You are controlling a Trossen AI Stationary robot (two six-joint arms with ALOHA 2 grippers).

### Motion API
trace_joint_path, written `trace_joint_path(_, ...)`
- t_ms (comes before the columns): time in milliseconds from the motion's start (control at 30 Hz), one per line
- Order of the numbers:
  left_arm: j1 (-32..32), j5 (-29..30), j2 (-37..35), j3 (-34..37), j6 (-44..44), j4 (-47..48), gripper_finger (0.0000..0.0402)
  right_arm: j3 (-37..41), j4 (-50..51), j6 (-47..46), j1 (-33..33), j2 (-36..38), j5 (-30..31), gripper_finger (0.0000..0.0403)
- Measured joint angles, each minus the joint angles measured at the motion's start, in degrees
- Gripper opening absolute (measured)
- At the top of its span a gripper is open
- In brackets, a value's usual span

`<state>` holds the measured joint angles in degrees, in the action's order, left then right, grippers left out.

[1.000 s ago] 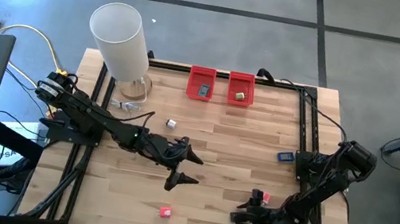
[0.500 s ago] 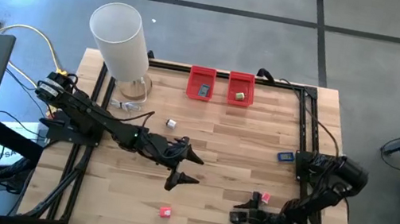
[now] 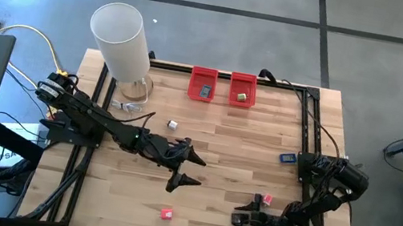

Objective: Pick & Place Office items
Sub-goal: Put the black timer into the left red bin

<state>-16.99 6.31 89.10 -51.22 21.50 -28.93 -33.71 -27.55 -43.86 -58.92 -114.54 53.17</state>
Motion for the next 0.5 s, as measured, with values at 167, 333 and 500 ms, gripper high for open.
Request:
trace_joint_path(167,0.0,0.0,0.0,0.0,0.0,0.1,0.0337,0.0,0.0,-1.2,0.0,0.0,-0.3,0.0252)
trace_joint_path(333,0.0,0.0,0.0,0.0,0.0,0.1,0.0337,0.1,0.0,-1.8,0.0,0.0,-1.0,0.0252)
trace_joint_path(500,-0.3,0.0,0.0,0.0,0.0,0.1,0.0337,0.1,0.1,-1.9,0.0,0.0,-1.2,0.0247)
